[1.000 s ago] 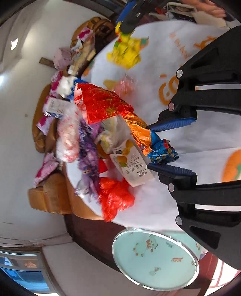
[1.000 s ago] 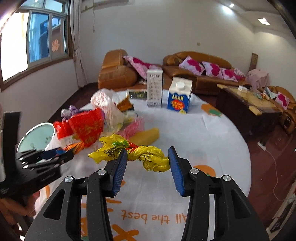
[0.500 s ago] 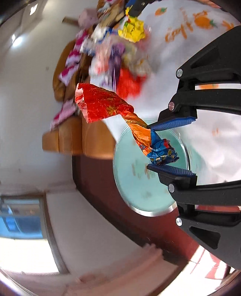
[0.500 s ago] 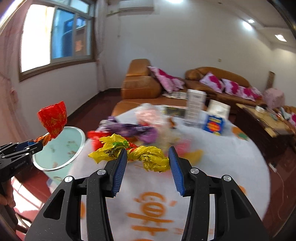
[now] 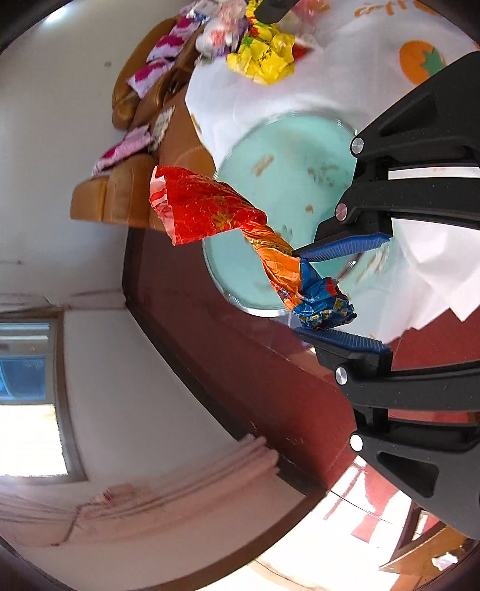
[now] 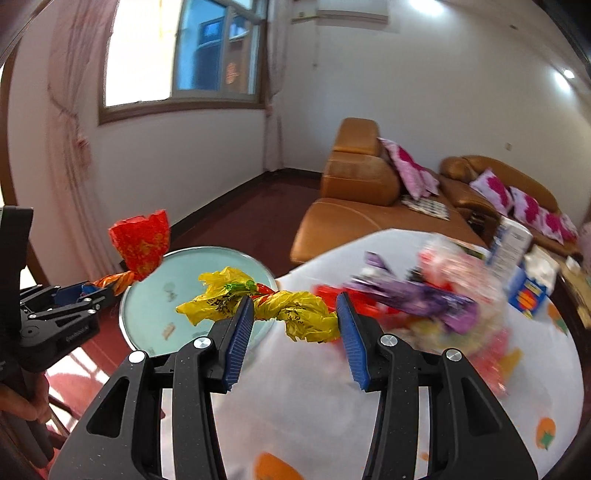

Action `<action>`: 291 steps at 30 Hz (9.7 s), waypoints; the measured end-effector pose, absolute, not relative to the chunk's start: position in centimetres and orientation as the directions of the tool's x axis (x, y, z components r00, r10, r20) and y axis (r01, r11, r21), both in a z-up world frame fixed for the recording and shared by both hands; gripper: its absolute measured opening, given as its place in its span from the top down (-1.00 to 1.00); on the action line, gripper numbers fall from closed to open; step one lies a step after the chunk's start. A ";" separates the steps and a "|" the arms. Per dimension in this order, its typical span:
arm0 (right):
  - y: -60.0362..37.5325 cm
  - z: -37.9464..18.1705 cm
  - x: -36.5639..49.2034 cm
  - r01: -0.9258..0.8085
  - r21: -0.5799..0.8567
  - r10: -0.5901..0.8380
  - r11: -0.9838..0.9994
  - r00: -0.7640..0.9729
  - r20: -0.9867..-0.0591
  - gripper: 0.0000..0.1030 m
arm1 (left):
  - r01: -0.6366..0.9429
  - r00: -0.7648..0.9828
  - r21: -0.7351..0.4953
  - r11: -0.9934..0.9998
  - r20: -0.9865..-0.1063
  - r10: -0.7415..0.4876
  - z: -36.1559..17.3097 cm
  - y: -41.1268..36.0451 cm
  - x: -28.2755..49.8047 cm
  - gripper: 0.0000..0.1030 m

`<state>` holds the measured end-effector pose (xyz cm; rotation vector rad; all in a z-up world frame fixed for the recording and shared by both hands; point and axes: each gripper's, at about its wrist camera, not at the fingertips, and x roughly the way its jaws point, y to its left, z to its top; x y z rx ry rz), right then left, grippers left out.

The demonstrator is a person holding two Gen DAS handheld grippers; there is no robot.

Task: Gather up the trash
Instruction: 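Carry both wrappers over the blue bin and open both grippers to drop them, then grasp the white snack packet with the left gripper, then grasp the yellow sponge with the right gripper while the left gripper holds the packet, then move both grippers over the blue bin and release the packet and sponge, then grasp the pink plastic wrap with the right gripper and lift it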

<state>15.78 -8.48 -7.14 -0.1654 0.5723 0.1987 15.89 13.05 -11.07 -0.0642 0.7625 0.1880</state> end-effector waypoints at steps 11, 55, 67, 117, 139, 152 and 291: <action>-3.4 -10.6 20.0 -0.284 -0.161 0.128 0.945 0.774 -0.620 0.10 | -0.236 0.672 0.025 0.971 -0.717 0.182 -12.5 15.3 18.1 0.29; -13.8 -9.1 16.0 -0.053 0.050 0.072 0.997 0.786 -0.614 -0.41 | -0.162 0.670 0.085 0.983 -0.722 0.173 -12.6 9.2 20.2 -0.53; -20.1 -9.2 11.7 0.073 0.067 -0.017 0.995 0.794 -0.608 -0.67 | 0.005 0.700 0.054 0.999 -0.713 0.036 -11.8 1.5 16.6 -0.79; -31.5 -11.0 8.9 0.335 0.117 -0.174 0.935 0.719 -0.673 -0.32 | 0.419 0.608 -0.081 0.904 -0.714 -0.346 -13.2 -12.0 18.6 0.77; -35.2 -11.3 15.5 0.394 0.149 -0.178 0.907 0.679 -0.712 -0.09 | 0.413 0.709 -0.081 0.907 -0.597 -0.376 -7.3 -6.5 13.7 0.77; -34.2 -13.3 19.0 0.316 0.292 0.031 0.903 0.630 -0.776 0.43 | 0.321 0.737 -0.102 0.942 -0.597 -0.316 -7.3 -3.4 14.2 0.77; -21.4 -9.7 13.0 0.083 -0.033 -0.086 0.996 0.784 -0.615 -0.68 | 0.116 0.760 -0.078 0.990 -0.635 -0.139 -9.7 2.7 15.4 -0.61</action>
